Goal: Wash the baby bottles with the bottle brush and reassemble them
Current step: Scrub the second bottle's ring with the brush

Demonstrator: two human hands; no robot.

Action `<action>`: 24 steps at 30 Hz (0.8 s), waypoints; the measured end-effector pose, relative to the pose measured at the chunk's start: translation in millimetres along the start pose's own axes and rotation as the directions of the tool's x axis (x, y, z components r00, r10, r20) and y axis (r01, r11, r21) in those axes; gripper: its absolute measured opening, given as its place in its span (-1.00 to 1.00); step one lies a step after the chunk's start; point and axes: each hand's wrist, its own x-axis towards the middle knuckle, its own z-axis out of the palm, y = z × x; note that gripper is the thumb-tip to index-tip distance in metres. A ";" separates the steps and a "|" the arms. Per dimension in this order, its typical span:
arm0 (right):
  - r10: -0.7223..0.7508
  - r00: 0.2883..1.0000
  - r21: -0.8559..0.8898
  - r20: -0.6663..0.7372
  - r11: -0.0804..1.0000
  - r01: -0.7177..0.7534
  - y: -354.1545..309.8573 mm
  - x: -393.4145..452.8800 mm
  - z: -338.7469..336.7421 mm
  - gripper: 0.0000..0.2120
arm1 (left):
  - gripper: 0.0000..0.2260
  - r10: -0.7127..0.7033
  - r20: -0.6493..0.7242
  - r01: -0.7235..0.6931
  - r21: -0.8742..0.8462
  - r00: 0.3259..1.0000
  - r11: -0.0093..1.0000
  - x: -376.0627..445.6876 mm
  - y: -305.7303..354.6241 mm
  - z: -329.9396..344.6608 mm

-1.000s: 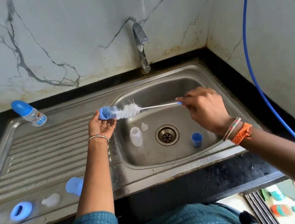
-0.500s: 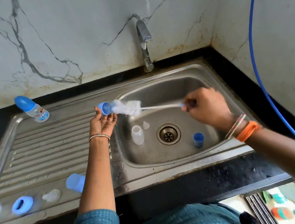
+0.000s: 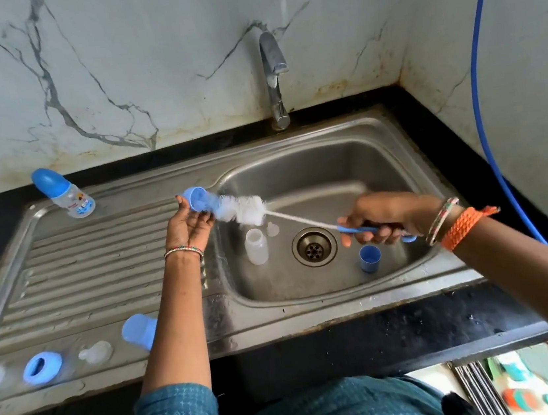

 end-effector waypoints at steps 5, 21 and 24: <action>-0.327 0.906 -0.552 -0.267 0.823 0.134 7.7 6.0 4.0 -0.75 | -0.84 -0.047 -0.029 0.047 -0.022 0.998 0.999 4.6 0.4 -4.4; -0.579 0.694 -0.729 -0.429 0.675 0.113 12.5 1.5 13.0 -0.89 | -0.78 -0.108 0.070 0.100 0.110 0.992 0.989 -2.0 0.2 -2.6; -0.913 0.261 -0.940 -0.313 0.338 0.055 19.9 3.7 14.6 -0.77 | -0.80 -0.110 0.075 0.099 0.141 0.991 0.985 -1.0 -2.3 -0.4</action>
